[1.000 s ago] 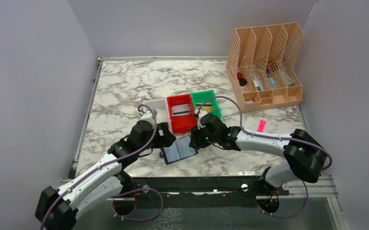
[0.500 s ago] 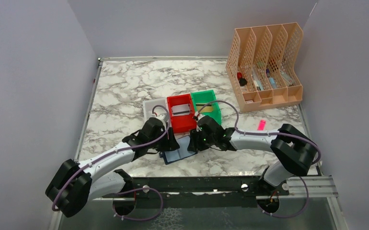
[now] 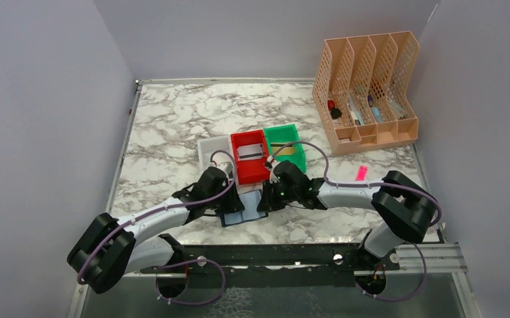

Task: Take the credit cards out of the card holder

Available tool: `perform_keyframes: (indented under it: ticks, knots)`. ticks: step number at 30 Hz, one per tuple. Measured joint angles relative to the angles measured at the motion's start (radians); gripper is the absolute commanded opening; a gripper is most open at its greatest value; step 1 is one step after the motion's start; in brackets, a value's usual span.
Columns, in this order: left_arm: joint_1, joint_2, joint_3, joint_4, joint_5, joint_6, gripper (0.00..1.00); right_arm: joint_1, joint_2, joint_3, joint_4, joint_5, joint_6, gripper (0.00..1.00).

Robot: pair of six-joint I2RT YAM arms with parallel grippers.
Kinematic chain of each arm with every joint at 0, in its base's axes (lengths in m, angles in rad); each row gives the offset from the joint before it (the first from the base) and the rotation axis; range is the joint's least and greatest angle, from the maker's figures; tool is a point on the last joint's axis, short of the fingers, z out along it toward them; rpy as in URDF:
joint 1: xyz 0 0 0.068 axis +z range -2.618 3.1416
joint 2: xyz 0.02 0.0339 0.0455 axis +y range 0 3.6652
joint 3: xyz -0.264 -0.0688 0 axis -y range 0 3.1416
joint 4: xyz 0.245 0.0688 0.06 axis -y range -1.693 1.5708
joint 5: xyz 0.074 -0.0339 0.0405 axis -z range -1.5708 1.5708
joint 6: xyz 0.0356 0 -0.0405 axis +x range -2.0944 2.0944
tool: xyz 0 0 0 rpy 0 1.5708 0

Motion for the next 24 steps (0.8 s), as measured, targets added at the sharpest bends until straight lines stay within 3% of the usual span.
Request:
perform_keyframes:
  ticks: [11, 18, 24]
  knots:
    - [0.000, -0.031, -0.037, 0.038, -0.021, -0.021, 0.26, 0.000, 0.010, 0.001, 0.124, -0.142, 0.085, 0.22]
    - [0.000, -0.084, -0.053, 0.027, -0.055, -0.029, 0.16, 0.000, 0.026, 0.015, 0.123, -0.152, 0.098, 0.33]
    - [0.000, -0.115, -0.064, 0.019, -0.082, -0.037, 0.14, 0.000, 0.077, 0.096, 0.073, -0.140, 0.080, 0.36]
